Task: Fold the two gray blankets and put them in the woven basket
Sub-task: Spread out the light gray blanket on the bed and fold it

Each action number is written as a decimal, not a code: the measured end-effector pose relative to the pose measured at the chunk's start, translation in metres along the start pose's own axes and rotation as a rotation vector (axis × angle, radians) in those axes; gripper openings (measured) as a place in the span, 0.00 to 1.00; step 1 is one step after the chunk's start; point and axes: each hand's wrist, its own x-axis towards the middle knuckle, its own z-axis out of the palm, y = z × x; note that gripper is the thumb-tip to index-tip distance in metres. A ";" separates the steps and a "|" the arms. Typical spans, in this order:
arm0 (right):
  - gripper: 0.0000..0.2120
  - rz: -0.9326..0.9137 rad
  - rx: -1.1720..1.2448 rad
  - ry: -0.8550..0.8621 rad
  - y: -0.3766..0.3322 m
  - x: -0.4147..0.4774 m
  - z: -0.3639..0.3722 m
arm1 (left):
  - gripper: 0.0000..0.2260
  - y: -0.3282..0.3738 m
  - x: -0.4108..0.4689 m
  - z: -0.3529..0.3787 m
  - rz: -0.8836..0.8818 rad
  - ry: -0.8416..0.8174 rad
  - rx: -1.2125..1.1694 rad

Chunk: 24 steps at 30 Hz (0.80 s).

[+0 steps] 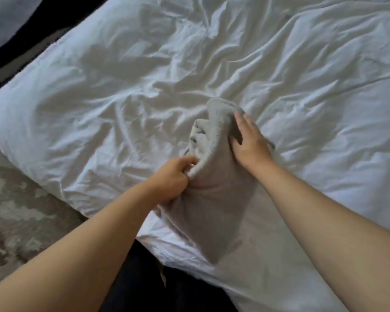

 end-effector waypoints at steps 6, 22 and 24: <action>0.30 0.132 0.067 -0.249 0.034 0.025 -0.003 | 0.18 -0.011 0.001 -0.002 -0.469 0.165 0.145; 0.14 0.300 0.501 -0.038 0.079 0.015 -0.011 | 0.18 0.033 0.075 0.009 -0.242 0.105 0.095; 0.24 0.305 0.342 -0.018 0.080 0.013 -0.003 | 0.25 0.026 0.073 0.013 -0.393 0.200 0.277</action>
